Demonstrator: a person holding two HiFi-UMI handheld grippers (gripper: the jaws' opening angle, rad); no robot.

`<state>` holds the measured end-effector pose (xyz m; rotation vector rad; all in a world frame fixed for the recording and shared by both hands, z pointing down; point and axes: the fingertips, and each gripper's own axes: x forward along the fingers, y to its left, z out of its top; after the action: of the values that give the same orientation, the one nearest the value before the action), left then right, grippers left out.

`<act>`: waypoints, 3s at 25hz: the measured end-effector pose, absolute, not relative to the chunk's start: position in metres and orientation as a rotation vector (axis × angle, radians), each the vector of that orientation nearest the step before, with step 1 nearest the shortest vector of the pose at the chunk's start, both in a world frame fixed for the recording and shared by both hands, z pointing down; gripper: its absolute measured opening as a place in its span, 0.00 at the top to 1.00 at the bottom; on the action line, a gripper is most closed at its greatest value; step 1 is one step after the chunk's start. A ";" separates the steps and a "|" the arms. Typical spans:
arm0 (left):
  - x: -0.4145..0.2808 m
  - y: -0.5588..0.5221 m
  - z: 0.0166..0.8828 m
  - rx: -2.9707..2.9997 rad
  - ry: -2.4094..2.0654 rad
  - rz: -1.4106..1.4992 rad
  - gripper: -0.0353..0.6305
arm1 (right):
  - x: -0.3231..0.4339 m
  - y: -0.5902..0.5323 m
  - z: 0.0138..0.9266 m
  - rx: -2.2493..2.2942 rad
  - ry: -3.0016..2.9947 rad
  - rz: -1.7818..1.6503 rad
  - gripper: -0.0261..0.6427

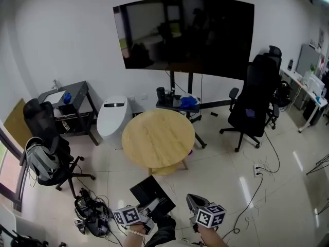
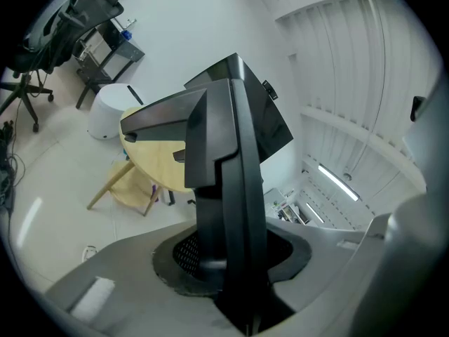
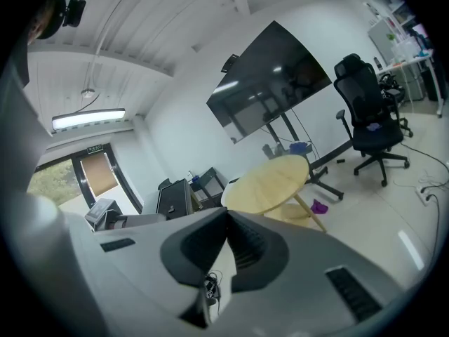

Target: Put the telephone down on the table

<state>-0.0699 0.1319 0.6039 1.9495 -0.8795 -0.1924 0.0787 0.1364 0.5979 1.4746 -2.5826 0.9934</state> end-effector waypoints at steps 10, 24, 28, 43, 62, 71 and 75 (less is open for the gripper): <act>-0.071 0.028 0.612 1.941 -0.836 -0.179 0.70 | 0.064 0.032 0.599 1.458 -2.555 0.985 0.95; -0.093 -0.099 0.613 1.932 -0.786 -0.134 0.70 | 0.035 -0.092 0.600 1.482 -2.495 1.007 0.95; -0.096 -0.125 0.617 1.936 -0.765 -0.106 0.70 | 0.029 -0.115 0.598 1.512 -2.479 0.986 0.95; -0.082 -0.202 0.658 1.929 -0.702 0.019 0.70 | 0.038 -0.164 0.609 1.492 -2.440 0.986 0.95; -0.024 -0.297 0.744 1.946 -0.432 0.165 0.70 | 0.071 -0.262 0.646 1.321 -2.407 1.030 0.95; -0.015 -0.310 0.770 1.943 -0.406 0.214 0.70 | 0.069 -0.286 0.662 1.274 -2.390 1.057 0.95; -0.011 -0.313 0.775 1.937 -0.380 0.221 0.70 | 0.074 -0.287 0.668 1.282 -2.365 1.079 0.95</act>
<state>-0.0111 -0.3130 0.7750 1.9370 -0.3800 0.2205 0.0739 -0.2869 0.6683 1.2816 -2.3647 1.0789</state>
